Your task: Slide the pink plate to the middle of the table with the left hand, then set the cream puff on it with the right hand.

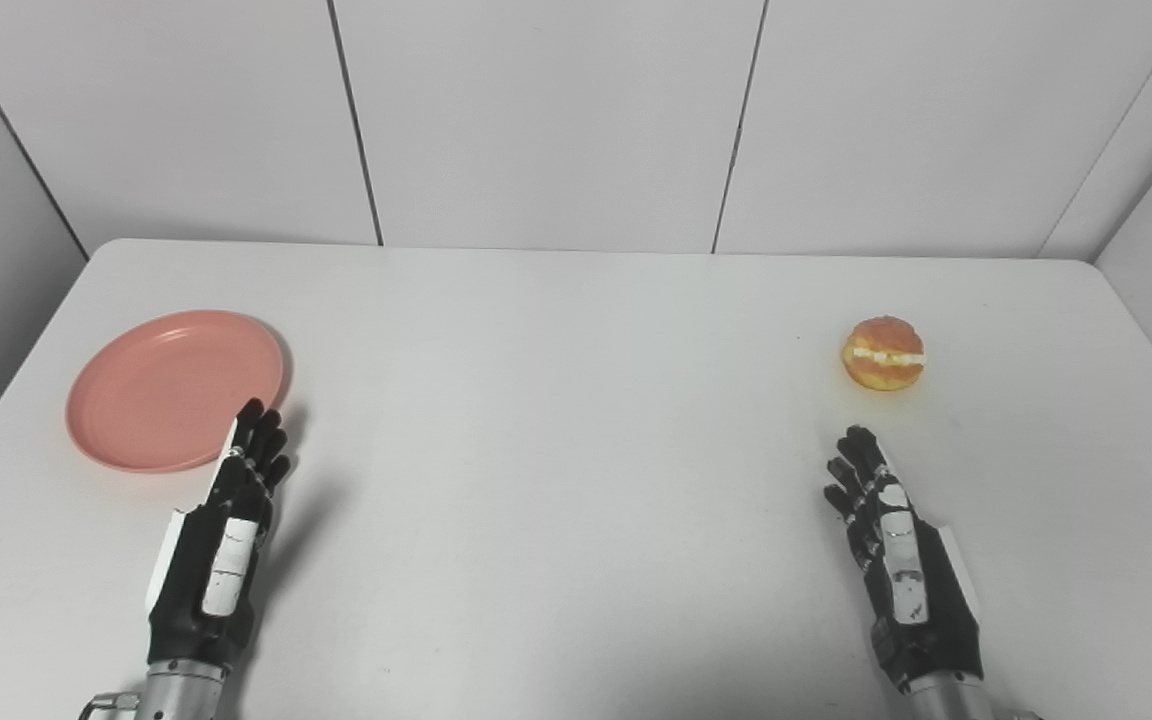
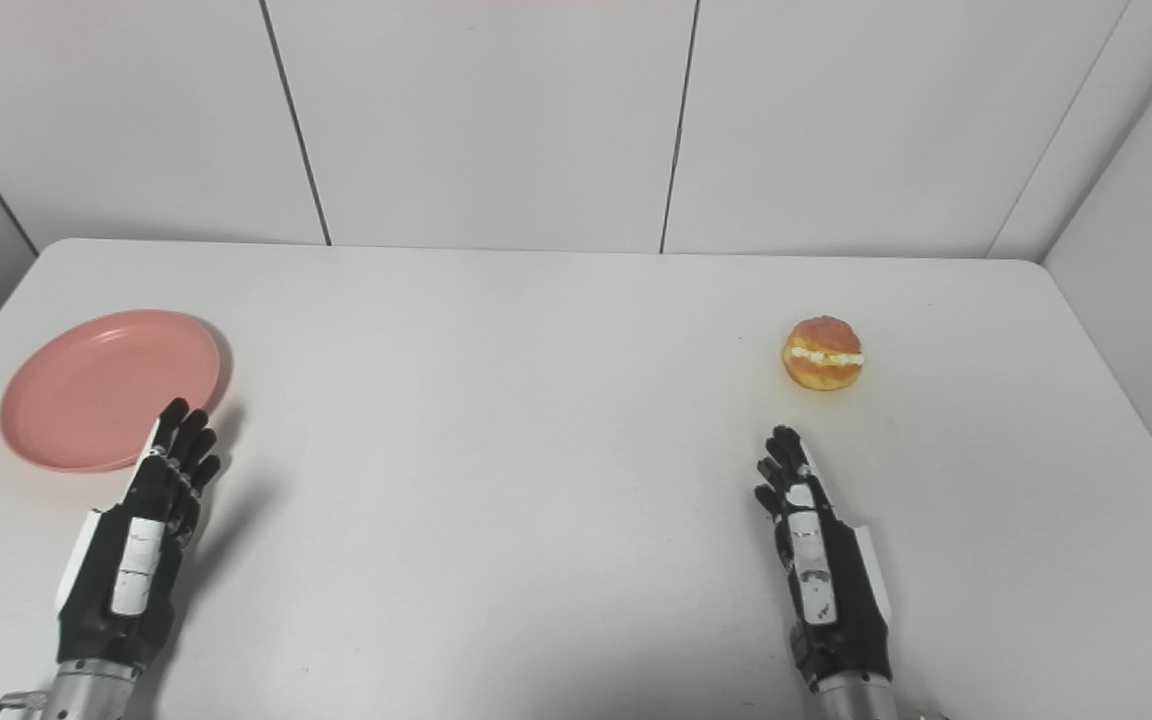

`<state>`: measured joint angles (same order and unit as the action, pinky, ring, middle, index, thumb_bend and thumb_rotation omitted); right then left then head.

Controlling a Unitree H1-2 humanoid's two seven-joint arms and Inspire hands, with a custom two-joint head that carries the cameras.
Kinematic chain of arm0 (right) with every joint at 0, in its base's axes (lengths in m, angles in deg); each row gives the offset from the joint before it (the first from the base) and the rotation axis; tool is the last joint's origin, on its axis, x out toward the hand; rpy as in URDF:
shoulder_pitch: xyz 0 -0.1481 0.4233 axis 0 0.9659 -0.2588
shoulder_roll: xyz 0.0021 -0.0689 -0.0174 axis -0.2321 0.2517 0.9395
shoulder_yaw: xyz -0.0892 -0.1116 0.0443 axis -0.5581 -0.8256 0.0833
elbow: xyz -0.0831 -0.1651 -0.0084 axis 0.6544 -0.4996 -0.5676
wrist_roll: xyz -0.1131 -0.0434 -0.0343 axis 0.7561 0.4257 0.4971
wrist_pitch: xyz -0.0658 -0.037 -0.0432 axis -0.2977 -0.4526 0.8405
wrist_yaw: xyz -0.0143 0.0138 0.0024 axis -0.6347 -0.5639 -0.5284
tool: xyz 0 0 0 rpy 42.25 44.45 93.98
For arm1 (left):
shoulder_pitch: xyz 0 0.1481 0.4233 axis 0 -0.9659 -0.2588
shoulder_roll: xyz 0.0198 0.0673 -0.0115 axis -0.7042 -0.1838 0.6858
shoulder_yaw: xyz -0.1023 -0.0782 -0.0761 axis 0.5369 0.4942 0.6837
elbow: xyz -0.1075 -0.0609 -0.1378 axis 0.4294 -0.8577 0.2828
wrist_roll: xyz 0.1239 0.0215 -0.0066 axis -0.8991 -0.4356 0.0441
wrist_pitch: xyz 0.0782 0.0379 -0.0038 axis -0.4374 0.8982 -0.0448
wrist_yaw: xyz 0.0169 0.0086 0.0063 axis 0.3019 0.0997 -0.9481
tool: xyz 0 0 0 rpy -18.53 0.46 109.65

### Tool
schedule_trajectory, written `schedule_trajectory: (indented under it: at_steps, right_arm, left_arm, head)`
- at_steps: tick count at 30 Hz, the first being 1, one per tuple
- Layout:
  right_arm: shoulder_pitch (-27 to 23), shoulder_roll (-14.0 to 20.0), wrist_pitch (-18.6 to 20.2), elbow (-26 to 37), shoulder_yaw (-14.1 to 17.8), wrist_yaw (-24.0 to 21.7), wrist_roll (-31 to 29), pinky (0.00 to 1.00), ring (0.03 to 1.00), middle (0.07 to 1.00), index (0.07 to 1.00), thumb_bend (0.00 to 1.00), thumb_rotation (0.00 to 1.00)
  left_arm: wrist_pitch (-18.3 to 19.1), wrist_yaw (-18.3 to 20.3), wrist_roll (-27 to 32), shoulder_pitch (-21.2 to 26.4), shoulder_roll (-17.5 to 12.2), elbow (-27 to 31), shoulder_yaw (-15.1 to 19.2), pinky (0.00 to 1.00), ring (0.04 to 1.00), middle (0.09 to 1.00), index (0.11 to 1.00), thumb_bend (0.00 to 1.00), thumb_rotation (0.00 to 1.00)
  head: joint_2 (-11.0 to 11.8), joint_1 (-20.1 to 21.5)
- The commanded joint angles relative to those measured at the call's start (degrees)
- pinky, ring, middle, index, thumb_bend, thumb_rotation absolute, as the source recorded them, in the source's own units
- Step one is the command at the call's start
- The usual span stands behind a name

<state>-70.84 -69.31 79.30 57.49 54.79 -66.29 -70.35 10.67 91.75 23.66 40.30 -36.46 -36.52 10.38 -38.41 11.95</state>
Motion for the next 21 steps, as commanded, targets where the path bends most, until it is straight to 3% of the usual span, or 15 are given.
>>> schedule_trajectory:
  at_steps: [1,21]
  right_arm:
    - [-0.5,0.17,-1.82,1.37,0.29,-0.18,-0.09,0.96,0.954,0.957,0.941,0.86,0.97]
    - [-0.36,0.1,-1.9,1.62,0.2,-0.23,-0.1,0.95,0.951,0.955,0.939,0.87,0.97]
  left_arm:
    - [-0.69,0.38,0.33,-0.24,0.87,-1.19,-1.0,1.0,1.0,1.0,1.0,0.91,0.88]
    - [-0.62,0.53,0.73,-0.31,0.66,-0.98,-1.05,1.0,1.0,1.0,1.0,0.91,0.87]
  head:
    - [-0.06,-0.2]
    - [-0.06,-0.18]
